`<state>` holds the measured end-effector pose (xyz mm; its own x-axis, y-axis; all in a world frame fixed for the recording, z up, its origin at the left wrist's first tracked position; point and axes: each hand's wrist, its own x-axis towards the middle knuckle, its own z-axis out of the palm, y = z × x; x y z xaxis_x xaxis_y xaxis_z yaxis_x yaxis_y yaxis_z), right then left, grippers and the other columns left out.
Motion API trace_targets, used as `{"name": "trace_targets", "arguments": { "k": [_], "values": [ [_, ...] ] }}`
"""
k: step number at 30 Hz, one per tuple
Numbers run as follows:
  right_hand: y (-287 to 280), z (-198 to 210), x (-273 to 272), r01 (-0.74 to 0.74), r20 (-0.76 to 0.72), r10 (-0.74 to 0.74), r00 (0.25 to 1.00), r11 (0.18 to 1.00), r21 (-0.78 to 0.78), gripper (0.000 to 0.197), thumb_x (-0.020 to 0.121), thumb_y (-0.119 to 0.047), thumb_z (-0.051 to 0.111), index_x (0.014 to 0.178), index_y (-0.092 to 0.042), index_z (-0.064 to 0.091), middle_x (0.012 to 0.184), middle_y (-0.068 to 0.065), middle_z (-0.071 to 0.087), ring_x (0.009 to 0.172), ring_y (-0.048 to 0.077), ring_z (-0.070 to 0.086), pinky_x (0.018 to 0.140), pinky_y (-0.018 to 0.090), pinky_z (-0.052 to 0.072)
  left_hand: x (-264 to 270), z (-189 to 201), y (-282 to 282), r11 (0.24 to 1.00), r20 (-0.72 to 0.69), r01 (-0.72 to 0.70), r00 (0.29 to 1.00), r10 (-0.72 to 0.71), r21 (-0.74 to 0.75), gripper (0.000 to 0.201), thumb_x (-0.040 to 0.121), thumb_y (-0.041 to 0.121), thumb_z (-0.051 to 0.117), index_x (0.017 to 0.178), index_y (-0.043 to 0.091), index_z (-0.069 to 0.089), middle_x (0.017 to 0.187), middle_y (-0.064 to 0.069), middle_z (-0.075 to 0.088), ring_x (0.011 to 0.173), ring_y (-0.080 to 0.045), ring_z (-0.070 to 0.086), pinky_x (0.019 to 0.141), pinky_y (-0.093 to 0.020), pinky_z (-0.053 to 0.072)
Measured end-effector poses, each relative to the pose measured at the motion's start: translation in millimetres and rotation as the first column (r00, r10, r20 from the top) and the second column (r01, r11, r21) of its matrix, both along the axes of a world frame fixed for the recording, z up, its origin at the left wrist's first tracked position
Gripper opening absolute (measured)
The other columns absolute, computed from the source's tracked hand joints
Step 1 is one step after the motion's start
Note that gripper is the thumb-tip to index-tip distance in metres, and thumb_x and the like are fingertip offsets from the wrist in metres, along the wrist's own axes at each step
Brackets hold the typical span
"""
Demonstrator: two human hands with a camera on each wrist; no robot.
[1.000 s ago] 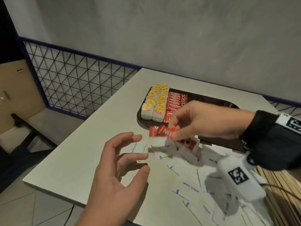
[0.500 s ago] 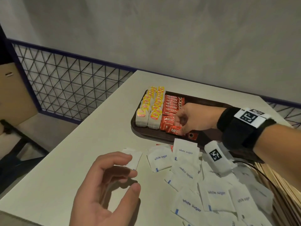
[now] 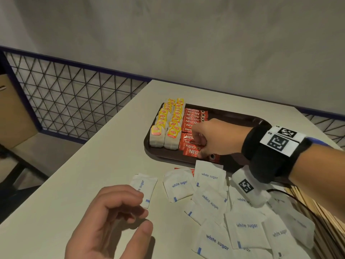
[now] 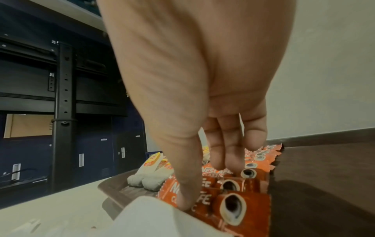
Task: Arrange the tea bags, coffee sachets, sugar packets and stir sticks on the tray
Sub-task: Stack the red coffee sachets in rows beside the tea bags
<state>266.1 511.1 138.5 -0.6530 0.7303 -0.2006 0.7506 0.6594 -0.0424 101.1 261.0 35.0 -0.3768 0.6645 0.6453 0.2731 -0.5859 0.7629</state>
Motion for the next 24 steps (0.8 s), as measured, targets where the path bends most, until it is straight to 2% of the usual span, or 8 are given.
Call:
{"name": "trace_targets", "arguments": {
  "k": [5,9,12,15,17,19,24],
  "values": [
    [3,-1,-4,-0.006,0.012,0.006,1.0,1.0,0.0,0.035,0.083,-0.045,0.079,0.105,-0.025,0.06,0.101,-0.01,0.059,0.091,0.01,0.059,0.076,0.022,0.053,-8,1,4,1.0,-0.086,0.014,0.996,-0.014,0.0,0.033,0.067,0.026,0.072,0.096,0.038,0.065,0.1,0.005,0.065,0.067,-0.017,0.072,0.056,-0.028,0.053],
    [4,3,-2,-0.003,-0.015,0.002,1.0,0.999,-0.041,0.027,0.089,-0.044,0.073,0.106,-0.025,0.064,0.096,-0.014,0.059,0.085,0.006,0.058,0.07,0.018,0.048,-12,4,5,0.999,-0.113,0.04,0.993,-0.043,-0.023,0.027,0.078,0.05,0.078,0.099,0.039,0.063,0.102,0.008,0.064,0.068,-0.014,0.072,0.057,-0.024,0.053],
    [12,15,5,0.034,-0.08,-0.034,0.996,0.999,-0.003,0.015,0.097,-0.036,0.065,0.108,-0.025,0.064,0.106,-0.009,0.061,0.091,0.007,0.058,0.072,0.018,0.046,-12,4,6,0.999,-0.108,0.032,0.994,-0.035,-0.026,0.026,0.077,0.042,0.078,0.098,0.038,0.063,0.101,0.008,0.064,0.067,-0.015,0.071,0.057,-0.02,0.052],
    [25,18,8,0.08,-0.11,-0.081,0.991,0.997,-0.005,0.016,0.099,-0.029,0.063,0.114,-0.025,0.067,0.118,-0.007,0.061,0.104,0.012,0.057,0.085,0.025,0.049,-12,5,6,0.998,-0.119,0.042,0.992,-0.046,-0.036,0.026,0.083,0.059,0.072,0.098,0.039,0.063,0.101,0.008,0.065,0.067,-0.014,0.071,0.058,-0.018,0.052],
    [33,13,6,0.1,-0.098,-0.102,0.99,0.995,-0.024,0.018,0.099,-0.025,0.064,0.115,-0.024,0.07,0.12,-0.007,0.062,0.11,0.014,0.057,0.09,0.028,0.049,-13,7,6,0.999,-0.141,0.038,0.989,-0.043,-0.035,0.026,0.084,0.061,0.07,0.098,0.04,0.063,0.101,0.01,0.065,0.067,-0.012,0.072,0.056,-0.019,0.052],
    [39,7,3,0.106,-0.076,-0.107,0.991,0.994,-0.027,0.018,0.098,-0.024,0.065,0.115,-0.023,0.071,0.117,-0.009,0.061,0.108,0.012,0.056,0.089,0.027,0.047,-12,10,6,0.999,-0.178,0.028,0.984,-0.032,-0.022,0.024,0.086,0.061,0.068,0.098,0.041,0.062,0.1,0.013,0.065,0.066,-0.009,0.072,0.053,-0.022,0.052],
    [51,1,-3,0.123,-0.052,-0.119,0.992,0.989,0.081,0.022,0.094,-0.026,0.071,0.115,-0.021,0.07,0.11,-0.005,0.063,0.096,0.013,0.058,0.082,0.025,0.048,-13,8,10,1.0,-0.214,0.007,0.977,-0.005,0.01,0.019,0.087,0.06,0.067,0.097,0.044,0.063,0.098,0.014,0.065,0.064,-0.01,0.071,0.05,-0.027,0.052]
  ]
}}
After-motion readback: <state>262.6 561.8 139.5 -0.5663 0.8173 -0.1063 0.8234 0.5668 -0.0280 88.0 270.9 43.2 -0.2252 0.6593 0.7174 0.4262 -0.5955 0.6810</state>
